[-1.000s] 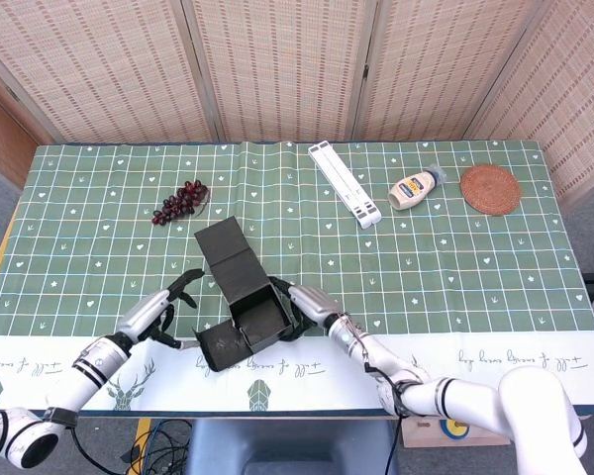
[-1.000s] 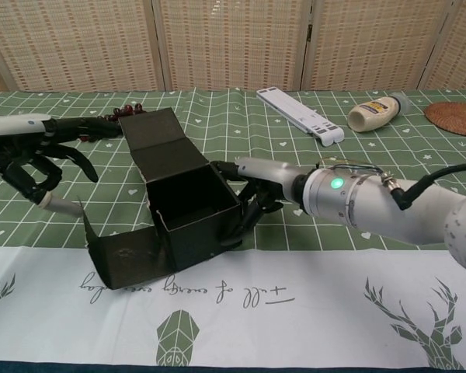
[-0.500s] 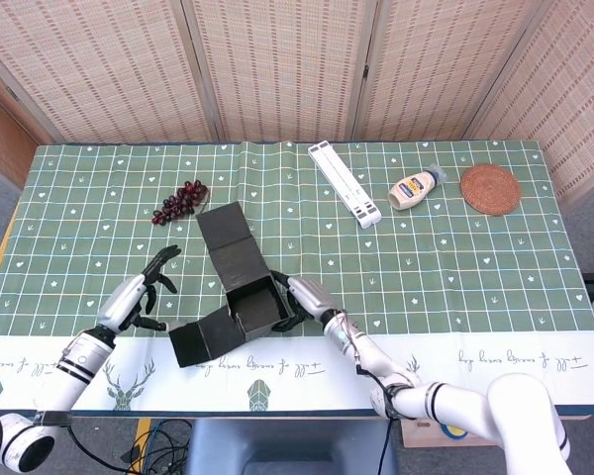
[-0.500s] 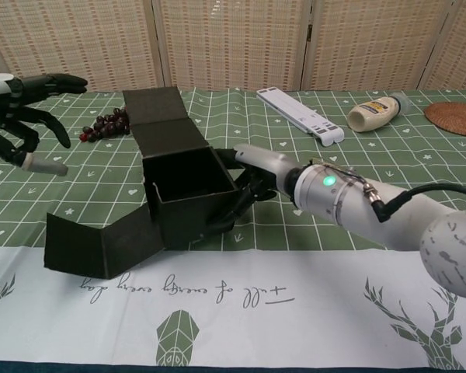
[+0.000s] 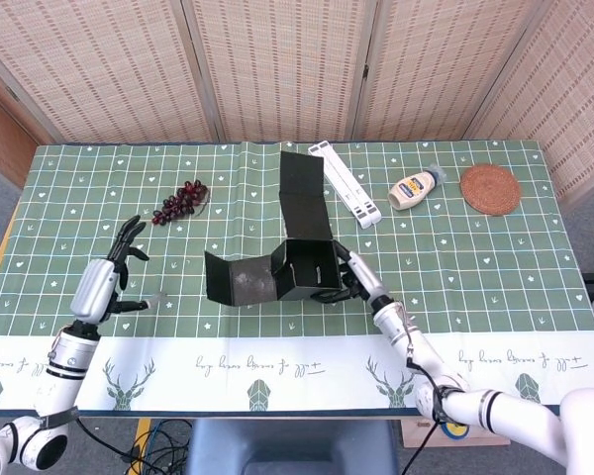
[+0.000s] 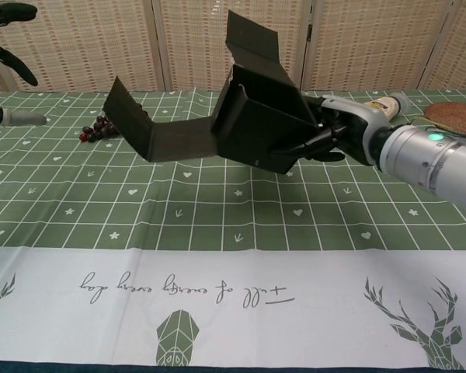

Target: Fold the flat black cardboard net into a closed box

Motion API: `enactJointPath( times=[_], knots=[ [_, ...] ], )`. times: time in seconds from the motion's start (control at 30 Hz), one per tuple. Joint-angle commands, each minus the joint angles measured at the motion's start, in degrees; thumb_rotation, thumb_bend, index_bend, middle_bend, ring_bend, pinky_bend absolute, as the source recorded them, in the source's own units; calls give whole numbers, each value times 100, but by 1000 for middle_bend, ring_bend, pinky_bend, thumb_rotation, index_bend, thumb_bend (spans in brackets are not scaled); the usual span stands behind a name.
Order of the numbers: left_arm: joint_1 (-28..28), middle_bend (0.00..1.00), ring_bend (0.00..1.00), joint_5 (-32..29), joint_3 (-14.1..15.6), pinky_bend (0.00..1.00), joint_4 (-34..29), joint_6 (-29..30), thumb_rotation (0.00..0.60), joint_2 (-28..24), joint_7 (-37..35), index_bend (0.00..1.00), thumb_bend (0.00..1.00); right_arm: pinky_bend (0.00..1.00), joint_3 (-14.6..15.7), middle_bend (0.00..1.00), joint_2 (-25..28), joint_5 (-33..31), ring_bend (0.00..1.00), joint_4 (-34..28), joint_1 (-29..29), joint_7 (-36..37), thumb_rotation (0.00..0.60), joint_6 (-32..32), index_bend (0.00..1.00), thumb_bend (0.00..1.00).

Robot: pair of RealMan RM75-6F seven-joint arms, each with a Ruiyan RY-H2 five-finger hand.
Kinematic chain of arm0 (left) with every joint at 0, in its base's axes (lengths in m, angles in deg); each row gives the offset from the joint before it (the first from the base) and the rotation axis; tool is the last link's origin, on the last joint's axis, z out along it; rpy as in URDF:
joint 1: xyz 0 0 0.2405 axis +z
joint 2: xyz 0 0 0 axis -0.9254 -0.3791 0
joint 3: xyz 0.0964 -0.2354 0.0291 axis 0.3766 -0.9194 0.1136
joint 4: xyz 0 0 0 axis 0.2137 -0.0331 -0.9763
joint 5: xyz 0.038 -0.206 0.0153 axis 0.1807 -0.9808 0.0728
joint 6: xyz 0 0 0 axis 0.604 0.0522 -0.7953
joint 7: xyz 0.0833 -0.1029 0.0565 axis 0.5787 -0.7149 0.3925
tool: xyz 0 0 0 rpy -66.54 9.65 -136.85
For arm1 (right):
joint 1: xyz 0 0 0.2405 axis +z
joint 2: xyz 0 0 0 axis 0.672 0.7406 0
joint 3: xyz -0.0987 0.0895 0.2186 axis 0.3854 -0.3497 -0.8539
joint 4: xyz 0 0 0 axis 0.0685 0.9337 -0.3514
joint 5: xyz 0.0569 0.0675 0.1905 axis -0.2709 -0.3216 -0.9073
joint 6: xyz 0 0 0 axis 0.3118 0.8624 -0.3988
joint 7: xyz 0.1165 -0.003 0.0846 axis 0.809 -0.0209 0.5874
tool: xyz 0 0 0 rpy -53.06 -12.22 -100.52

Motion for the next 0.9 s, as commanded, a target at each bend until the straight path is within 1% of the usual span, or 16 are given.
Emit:
enactJointPath(
  times=[0.03,0.2,0.27,0.4,0.6,0.73,0.9],
  knots=[
    [56,0,367,248,-98,745,555,499,600,426,297,0,96,1000,-39,463,296,147,754,-329,-273,421,600,198,381,73],
    [-51,0,367,657,-119,743,1318,1021,600,1010,471,0,96,1000,-42,463,437,288,754,-654,-440,942,600,337,380,73],
    [-137,0,367,782,-145,743,1540,1166,600,1247,522,0,96,1000,-9,463,432,335,754,-714,-449,1026,600,336,380,73],
    [-341,0,366,1037,-132,743,1807,1296,600,1558,636,0,96,1000,51,463,362,408,754,-777,-430,1144,600,315,380,73],
    [-560,0,367,1187,-153,743,1868,1406,600,1884,517,0,96,1000,109,463,185,453,754,-732,-394,1074,600,396,380,72],
    [-648,0,367,1230,-106,743,1780,1385,600,2058,440,0,96,1000,148,463,90,428,754,-680,-343,1023,600,340,380,73],
    [-799,0,367,1269,-144,743,1683,1376,600,2241,420,0,96,1000,194,463,-49,405,754,-566,-242,853,600,253,380,73]
  ],
)
